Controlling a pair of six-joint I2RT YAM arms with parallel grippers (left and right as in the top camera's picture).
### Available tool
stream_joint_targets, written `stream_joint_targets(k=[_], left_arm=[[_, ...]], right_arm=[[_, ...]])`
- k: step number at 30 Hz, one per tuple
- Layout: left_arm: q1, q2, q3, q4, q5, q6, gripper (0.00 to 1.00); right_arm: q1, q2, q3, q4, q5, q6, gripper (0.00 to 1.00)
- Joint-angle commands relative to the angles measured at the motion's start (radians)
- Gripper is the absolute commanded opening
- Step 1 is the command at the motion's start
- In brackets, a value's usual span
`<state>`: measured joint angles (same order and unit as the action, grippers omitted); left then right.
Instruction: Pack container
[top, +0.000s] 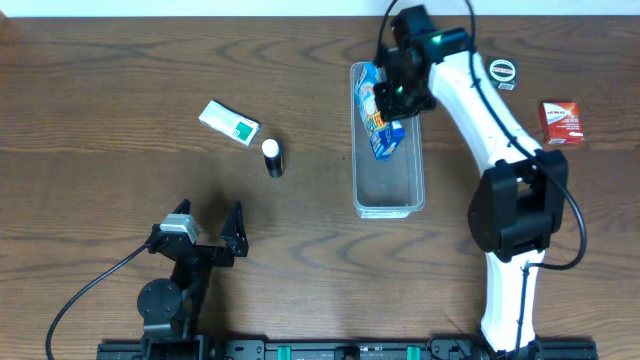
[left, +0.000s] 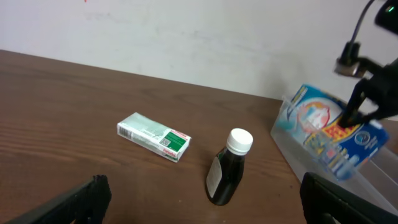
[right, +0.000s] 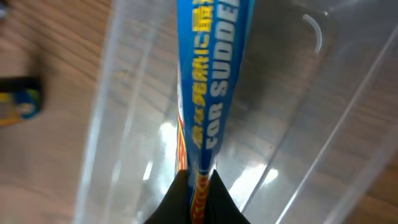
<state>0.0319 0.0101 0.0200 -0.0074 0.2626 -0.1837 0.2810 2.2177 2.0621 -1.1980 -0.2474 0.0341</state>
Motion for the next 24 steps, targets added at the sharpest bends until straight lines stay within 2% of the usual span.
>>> stream_joint_targets(k=[1,7,24], left_arm=[[0.005,-0.006,-0.016,-0.037,0.014,-0.004,0.98],[0.005,-0.006,-0.016,-0.037,0.014,-0.004,0.98],[0.005,-0.006,-0.016,-0.037,0.014,-0.004,0.98]], right_arm=[[-0.046,-0.019,0.085,-0.027,-0.198,0.021,0.04],[-0.114,-0.046,0.110,-0.060,-0.361,0.052,0.06],[-0.150,-0.045,0.080,-0.060,-0.484,0.153,0.08]])
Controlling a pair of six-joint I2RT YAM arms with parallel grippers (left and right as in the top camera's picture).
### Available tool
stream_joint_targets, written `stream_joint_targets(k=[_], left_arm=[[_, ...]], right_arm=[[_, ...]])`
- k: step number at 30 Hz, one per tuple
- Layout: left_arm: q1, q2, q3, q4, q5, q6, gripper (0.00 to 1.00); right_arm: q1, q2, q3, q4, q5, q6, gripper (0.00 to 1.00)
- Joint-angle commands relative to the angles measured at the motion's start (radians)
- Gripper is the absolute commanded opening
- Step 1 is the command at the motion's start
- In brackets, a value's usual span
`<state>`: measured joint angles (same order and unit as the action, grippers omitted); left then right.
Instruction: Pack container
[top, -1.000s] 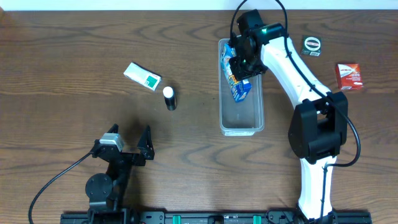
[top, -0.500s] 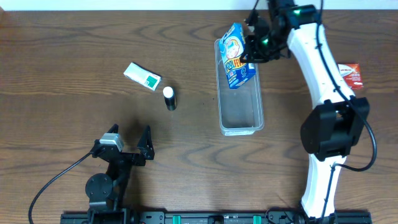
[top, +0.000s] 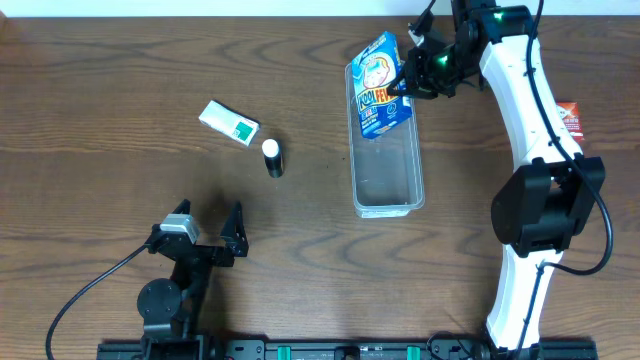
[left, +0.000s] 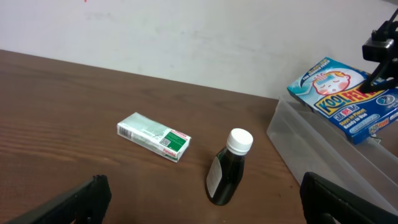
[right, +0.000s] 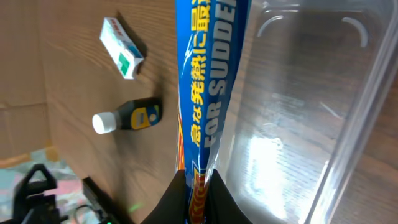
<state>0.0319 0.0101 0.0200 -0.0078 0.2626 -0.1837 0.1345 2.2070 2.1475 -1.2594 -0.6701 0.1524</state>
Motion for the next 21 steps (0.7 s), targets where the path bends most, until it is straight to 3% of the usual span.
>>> stream_joint_targets(k=[1,5,11,17,21], left_arm=[[0.005,-0.006,-0.016,-0.036,0.014,-0.004,0.98],[0.005,-0.006,-0.016,-0.036,0.014,-0.004,0.98],[0.005,-0.006,-0.016,-0.036,0.014,-0.004,0.98],[0.005,-0.006,-0.016,-0.036,0.014,-0.004,0.98],[0.005,-0.006,-0.016,-0.036,0.014,-0.004,0.98]], right_arm=[[-0.003,-0.034,-0.009,0.002,-0.064,0.035,0.12],[-0.001,-0.034,-0.023,-0.001,-0.064,0.054,0.18],[-0.002,-0.034,-0.049,0.003,-0.060,0.061,0.70],[-0.002,-0.035,-0.048,0.008,-0.029,0.061,0.81],[0.005,-0.047,-0.039,0.006,-0.031,0.032,0.75]])
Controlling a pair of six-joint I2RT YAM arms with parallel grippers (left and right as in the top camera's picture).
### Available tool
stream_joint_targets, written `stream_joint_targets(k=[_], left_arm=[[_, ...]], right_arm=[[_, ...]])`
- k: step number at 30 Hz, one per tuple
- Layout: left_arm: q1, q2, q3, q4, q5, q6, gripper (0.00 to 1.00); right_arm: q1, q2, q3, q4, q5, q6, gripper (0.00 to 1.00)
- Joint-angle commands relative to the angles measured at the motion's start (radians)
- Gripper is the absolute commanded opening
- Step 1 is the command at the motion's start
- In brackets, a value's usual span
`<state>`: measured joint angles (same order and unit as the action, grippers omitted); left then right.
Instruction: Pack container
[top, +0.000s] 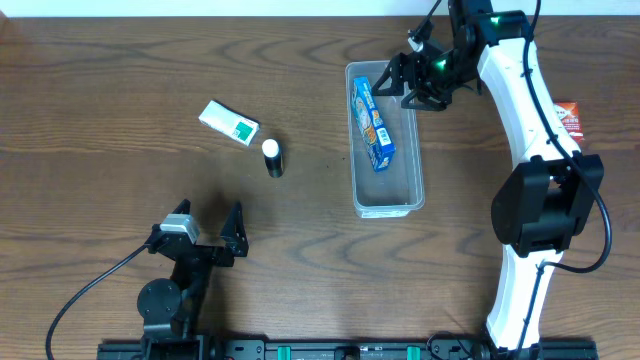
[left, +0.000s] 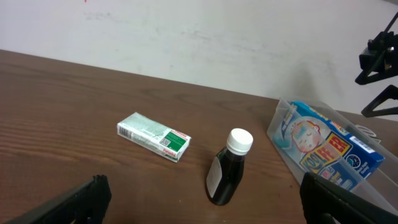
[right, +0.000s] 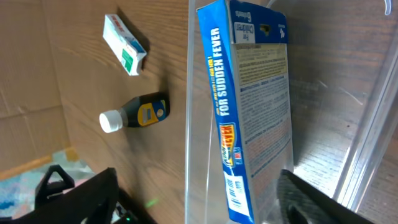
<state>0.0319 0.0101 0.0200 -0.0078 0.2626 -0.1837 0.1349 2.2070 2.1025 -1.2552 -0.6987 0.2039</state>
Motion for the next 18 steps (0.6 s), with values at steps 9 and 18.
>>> stream_joint_targets(k=[9,18], left_arm=[[0.005,-0.006,-0.016,-0.036,0.014,-0.004,0.98],[0.005,-0.006,-0.016,-0.036,0.014,-0.004,0.98]], right_arm=[[0.161,-0.080,0.009,-0.030,0.422,-0.179,0.02],[0.298,-0.069,-0.004,-0.015,0.698,-0.243,0.01]])
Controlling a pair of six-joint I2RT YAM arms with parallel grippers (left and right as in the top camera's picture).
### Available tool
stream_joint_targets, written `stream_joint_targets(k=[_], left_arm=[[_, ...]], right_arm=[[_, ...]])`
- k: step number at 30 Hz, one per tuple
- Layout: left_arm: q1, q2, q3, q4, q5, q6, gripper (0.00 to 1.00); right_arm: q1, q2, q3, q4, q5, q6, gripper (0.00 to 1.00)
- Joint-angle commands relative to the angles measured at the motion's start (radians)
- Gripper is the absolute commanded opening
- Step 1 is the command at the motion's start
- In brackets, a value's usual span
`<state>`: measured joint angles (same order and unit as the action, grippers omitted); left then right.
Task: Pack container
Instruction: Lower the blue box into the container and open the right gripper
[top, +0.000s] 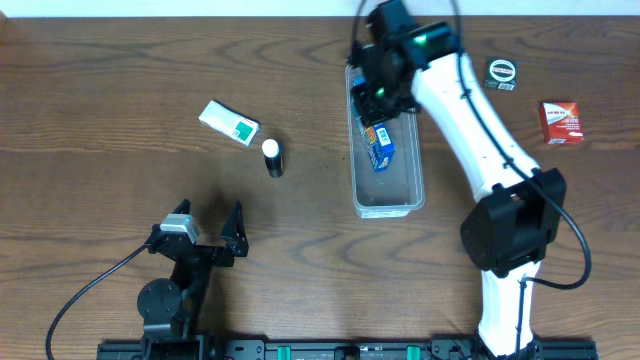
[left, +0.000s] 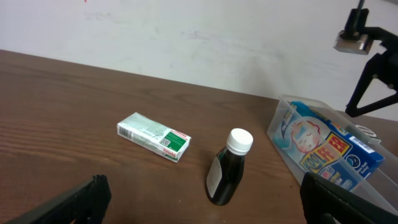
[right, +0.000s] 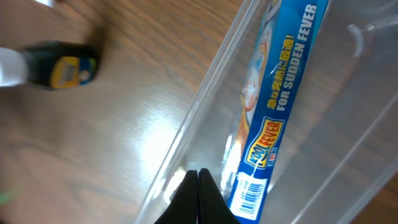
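Note:
The clear plastic container (top: 388, 170) stands right of the table's middle. A blue fever-patch box (top: 375, 132) rests on its edge inside, against the left wall, and also shows in the wrist views (right: 280, 106) (left: 329, 152). My right gripper (top: 378, 88) (right: 198, 172) is shut and holds nothing, its tips over the container's left wall beside the box. A white-and-green box (top: 229, 122) and a dark bottle with a white cap (top: 272, 157) lie to the left. My left gripper (top: 205, 232) (left: 200, 186) is open near the front edge, facing the bottle (left: 229, 168).
A red box (top: 560, 122) and a small round tin (top: 503, 72) lie at the far right of the brown wooden table (top: 120, 60). A white wall runs along the table's back edge.
My right gripper was open at the container's far right side. Now it is shut on nothing and has moved left over the container's left wall. The blue box lies where it was.
My right gripper first held the blue box tilted in the container's far end, then held it higher over the far rim. Then it was open, with the box on its edge inside. Now the gripper is shut and empty. The left arm stayed still.

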<state>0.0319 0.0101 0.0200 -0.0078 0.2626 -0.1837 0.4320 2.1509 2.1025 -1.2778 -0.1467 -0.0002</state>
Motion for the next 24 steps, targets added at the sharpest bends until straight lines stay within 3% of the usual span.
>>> stream_joint_targets(k=[1,24], left_arm=[[0.005,-0.006,-0.016,-0.036,0.014,-0.004,0.98],[0.005,-0.006,-0.016,-0.036,0.014,-0.004,0.98]], right_arm=[[0.000,-0.009,-0.010,0.011,0.142,-0.039,0.01],[-0.003,0.110,-0.031,0.058,0.060,-0.070,0.01]])
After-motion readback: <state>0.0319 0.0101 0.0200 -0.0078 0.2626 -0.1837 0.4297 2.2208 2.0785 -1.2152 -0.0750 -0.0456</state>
